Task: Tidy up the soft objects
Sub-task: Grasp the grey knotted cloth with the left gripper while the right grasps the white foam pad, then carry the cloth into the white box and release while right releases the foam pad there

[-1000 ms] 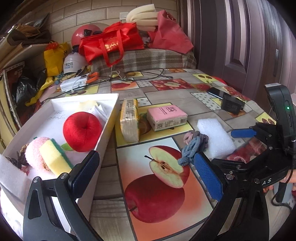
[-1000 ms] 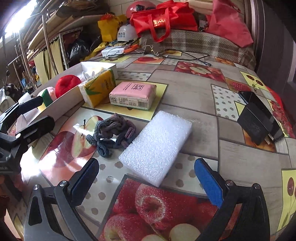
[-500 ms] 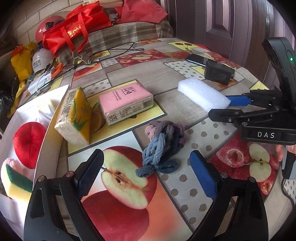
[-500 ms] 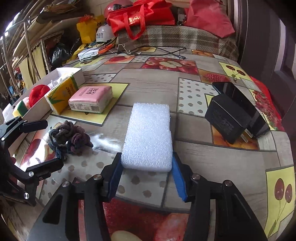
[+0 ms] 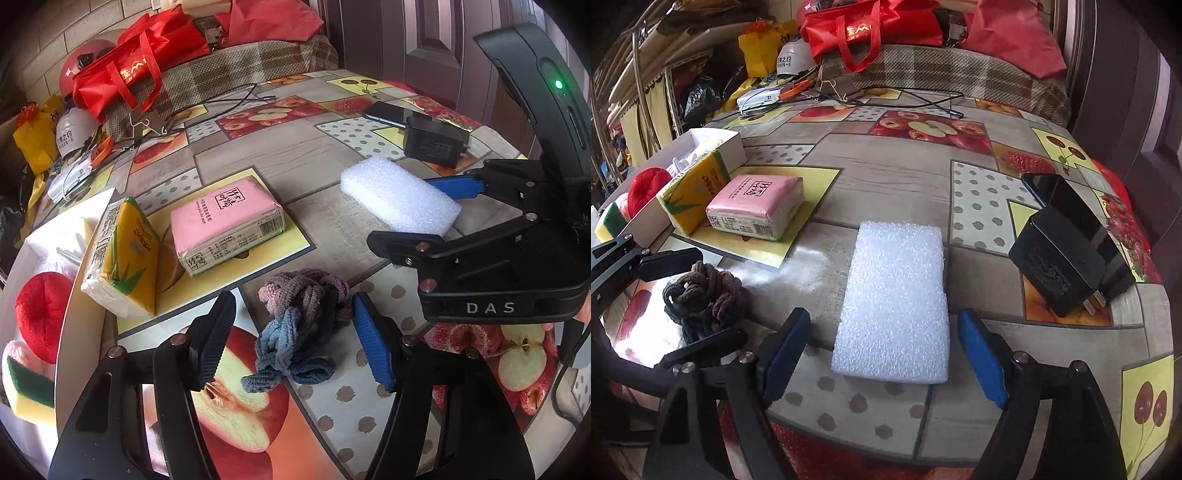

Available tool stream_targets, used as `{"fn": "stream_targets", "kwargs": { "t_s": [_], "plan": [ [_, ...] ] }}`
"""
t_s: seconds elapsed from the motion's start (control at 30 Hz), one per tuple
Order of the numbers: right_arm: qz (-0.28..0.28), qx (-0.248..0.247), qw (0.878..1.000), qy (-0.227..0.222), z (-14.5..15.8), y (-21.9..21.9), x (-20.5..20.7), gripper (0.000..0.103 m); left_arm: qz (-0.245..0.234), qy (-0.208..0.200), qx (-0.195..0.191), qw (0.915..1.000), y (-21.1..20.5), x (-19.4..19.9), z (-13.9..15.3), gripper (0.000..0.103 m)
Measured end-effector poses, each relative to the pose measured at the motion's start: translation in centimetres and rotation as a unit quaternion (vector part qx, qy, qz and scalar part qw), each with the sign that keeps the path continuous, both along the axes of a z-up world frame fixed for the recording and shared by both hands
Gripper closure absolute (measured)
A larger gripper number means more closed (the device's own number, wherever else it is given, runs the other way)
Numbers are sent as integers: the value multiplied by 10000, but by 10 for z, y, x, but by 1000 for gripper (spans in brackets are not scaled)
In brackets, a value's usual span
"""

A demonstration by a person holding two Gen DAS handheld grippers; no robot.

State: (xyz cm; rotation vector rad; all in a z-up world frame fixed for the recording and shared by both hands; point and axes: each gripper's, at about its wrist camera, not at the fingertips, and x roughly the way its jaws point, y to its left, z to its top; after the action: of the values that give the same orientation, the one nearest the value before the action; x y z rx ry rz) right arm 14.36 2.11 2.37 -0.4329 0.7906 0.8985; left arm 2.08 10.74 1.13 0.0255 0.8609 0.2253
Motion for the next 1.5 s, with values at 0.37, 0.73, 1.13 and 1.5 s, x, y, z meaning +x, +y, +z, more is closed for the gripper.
{"fn": "stream_targets", "kwargs": {
  "t_s": [0.37,0.73,1.13,1.5],
  "plan": [
    [-383,755,9957,-366,21,-27,-5,53,50,-529,379,9979,-10,-14,13,78],
    [-518,1735,9734,-1406,49,-54,-36,53,629,-1822,703,9787,-3,-59,41,78],
    [-216,1855,9706,-1522,50,-45,-60,53,1130,-2549,419,9594,17,-115,53,78],
    [520,1939,9693,-1423,50,-7,-108,53,1605,-2616,444,9507,43,-167,51,78]
  ]
}}
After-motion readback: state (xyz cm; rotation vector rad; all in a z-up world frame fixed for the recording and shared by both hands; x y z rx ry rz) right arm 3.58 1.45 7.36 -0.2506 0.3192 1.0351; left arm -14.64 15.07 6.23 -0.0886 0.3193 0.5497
